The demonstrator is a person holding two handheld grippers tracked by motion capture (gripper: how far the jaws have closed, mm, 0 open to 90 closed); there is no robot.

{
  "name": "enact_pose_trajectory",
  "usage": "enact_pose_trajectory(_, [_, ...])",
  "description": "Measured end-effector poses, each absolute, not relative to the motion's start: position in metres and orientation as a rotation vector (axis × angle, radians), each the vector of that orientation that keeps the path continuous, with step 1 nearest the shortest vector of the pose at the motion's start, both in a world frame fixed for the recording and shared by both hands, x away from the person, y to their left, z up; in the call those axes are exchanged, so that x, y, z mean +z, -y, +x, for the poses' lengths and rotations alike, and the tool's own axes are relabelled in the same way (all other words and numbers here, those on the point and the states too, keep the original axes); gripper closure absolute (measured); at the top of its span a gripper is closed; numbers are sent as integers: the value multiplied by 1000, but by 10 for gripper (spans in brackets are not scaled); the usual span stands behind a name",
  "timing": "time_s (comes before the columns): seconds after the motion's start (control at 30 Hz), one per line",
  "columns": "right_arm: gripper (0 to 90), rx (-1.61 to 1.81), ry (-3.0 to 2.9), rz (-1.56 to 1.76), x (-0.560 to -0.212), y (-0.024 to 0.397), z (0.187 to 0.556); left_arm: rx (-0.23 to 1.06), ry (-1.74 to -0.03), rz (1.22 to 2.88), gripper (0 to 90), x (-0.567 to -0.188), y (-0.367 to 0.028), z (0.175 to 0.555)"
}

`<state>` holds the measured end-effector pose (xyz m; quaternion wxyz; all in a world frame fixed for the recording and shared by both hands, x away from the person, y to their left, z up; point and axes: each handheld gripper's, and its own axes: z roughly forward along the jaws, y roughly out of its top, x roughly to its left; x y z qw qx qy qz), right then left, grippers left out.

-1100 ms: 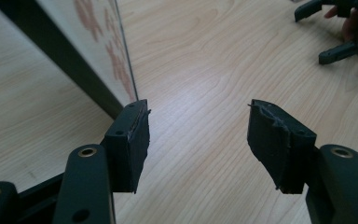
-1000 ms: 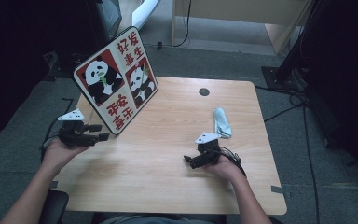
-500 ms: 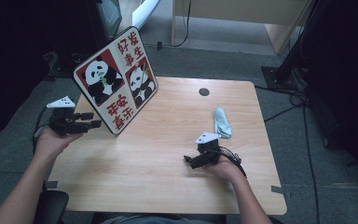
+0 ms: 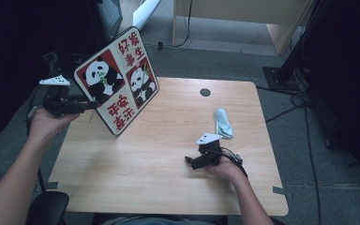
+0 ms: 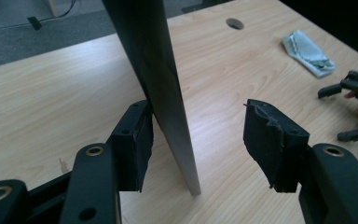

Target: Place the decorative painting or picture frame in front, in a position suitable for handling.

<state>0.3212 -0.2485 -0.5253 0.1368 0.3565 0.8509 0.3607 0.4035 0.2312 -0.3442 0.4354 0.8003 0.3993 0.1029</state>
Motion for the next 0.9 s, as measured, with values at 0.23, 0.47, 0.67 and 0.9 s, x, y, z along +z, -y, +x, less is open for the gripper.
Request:
enact_pose_trajectory(0.23, [0, 1044, -2464, 1034, -525, 248, 321, 257, -1000, 1995, 441, -325, -228, 417])
enact_pose_trajectory(0.47, [0, 1043, -2465, 1033, -525, 248, 321, 264, -999, 2010, 448, -303, -222, 432])
enact_pose_trajectory(0.67, [0, 1045, -2465, 1033, -525, 248, 321, 274, -1006, 2029, 452, -287, -218, 445])
enact_pose_trajectory(0.9, [0, 1045, -2464, 1031, -525, 249, 321, 280, -1018, 2064, 454, -272, -210, 459])
